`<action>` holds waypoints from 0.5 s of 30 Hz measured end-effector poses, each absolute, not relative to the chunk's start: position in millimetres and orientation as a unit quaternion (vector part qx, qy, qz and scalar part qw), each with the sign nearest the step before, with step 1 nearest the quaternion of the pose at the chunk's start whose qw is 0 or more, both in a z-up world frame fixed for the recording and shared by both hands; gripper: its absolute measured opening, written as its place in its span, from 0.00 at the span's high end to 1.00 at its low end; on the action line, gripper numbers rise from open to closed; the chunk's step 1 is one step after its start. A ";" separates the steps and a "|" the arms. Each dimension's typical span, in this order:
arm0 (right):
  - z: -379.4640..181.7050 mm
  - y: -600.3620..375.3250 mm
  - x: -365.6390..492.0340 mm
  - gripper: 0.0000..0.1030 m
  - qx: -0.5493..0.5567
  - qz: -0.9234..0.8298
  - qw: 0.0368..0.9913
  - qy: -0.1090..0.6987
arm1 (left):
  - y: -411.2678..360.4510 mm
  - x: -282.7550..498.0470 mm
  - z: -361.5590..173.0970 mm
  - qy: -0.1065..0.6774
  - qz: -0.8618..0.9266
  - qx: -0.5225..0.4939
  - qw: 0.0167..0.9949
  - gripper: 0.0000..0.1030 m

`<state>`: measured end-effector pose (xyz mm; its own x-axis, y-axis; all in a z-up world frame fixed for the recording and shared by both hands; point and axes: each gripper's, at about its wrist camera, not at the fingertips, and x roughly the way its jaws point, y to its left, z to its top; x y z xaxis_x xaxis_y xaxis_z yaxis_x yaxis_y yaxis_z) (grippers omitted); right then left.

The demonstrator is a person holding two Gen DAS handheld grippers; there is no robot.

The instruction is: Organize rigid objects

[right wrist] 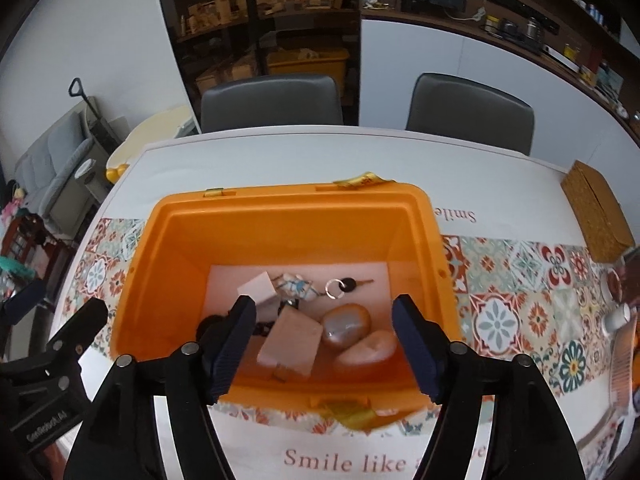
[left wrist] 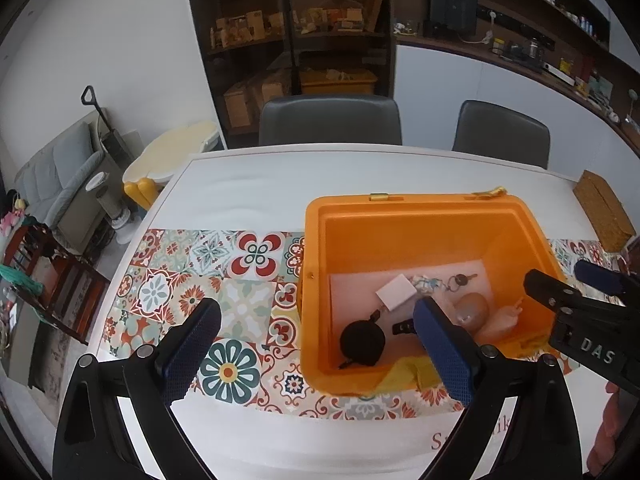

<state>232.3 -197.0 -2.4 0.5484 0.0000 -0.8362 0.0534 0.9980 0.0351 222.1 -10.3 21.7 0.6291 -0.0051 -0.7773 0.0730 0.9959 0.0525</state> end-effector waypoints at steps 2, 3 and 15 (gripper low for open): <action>4.0 -199.4 221.0 0.25 0.029 -0.023 0.882 0.471 | -11.0 214.8 24.6 0.429 -0.026 0.040 0.902 0.04; 8.2 -201.2 213.0 0.24 0.029 -0.028 0.883 0.468 | -11.4 210.5 26.3 0.427 -0.029 0.040 0.903 0.04; 40.7 -208.4 142.2 0.20 0.036 -0.049 0.894 0.445 | -15.0 157.6 46.9 0.414 -0.052 0.041 0.908 0.04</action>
